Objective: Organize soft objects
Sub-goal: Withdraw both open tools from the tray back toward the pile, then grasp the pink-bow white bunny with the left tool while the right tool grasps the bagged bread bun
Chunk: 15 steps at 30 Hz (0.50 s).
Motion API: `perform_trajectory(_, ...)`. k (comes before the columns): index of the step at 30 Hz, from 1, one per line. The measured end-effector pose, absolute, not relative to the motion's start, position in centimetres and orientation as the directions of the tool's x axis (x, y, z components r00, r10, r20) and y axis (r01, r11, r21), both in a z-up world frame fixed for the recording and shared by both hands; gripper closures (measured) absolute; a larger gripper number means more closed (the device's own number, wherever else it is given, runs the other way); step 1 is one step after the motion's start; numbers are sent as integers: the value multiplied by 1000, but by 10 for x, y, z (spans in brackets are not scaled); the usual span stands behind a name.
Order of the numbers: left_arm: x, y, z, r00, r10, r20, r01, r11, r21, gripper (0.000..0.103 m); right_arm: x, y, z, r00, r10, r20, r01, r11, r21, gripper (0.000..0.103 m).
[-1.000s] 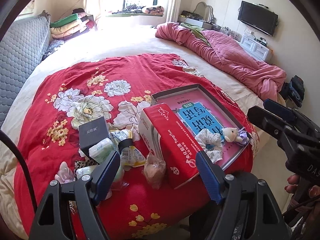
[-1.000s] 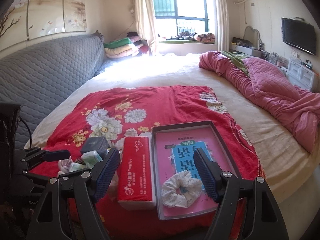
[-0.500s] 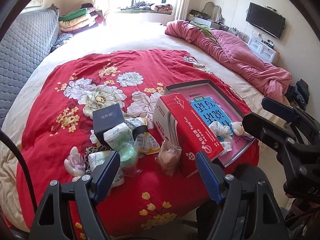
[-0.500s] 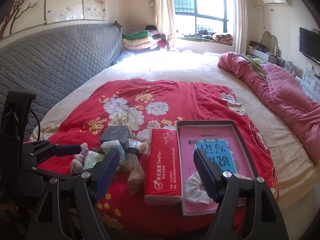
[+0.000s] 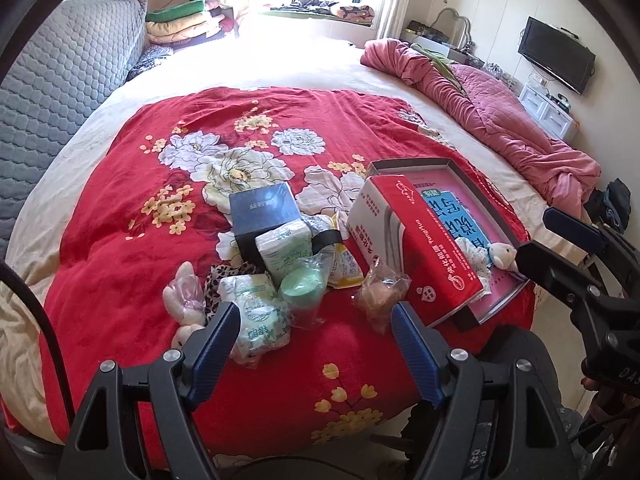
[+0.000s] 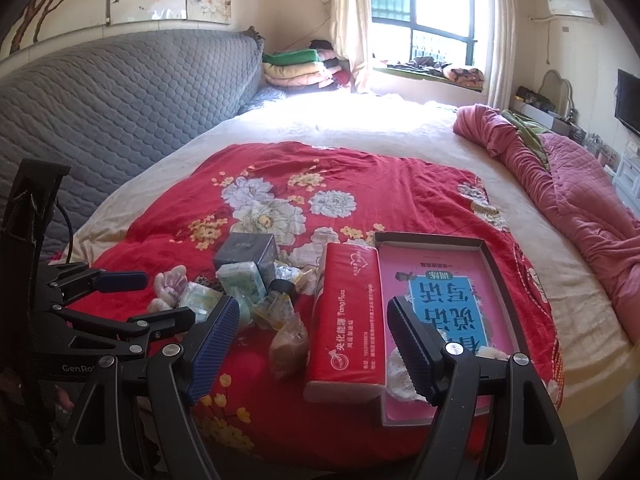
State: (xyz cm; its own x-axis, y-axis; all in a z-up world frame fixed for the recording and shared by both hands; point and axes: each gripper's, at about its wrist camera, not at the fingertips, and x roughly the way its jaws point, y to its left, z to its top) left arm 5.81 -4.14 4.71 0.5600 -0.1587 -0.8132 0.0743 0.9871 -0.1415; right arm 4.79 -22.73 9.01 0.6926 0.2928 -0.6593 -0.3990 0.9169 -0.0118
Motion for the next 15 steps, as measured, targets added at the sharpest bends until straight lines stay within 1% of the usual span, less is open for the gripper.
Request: perform_trajectory(15, 52, 19, 15, 508, -119, -853, -57, 984, -171, 26, 56, -195, 53, 629, 280, -725, -487, 869, -86, 25)
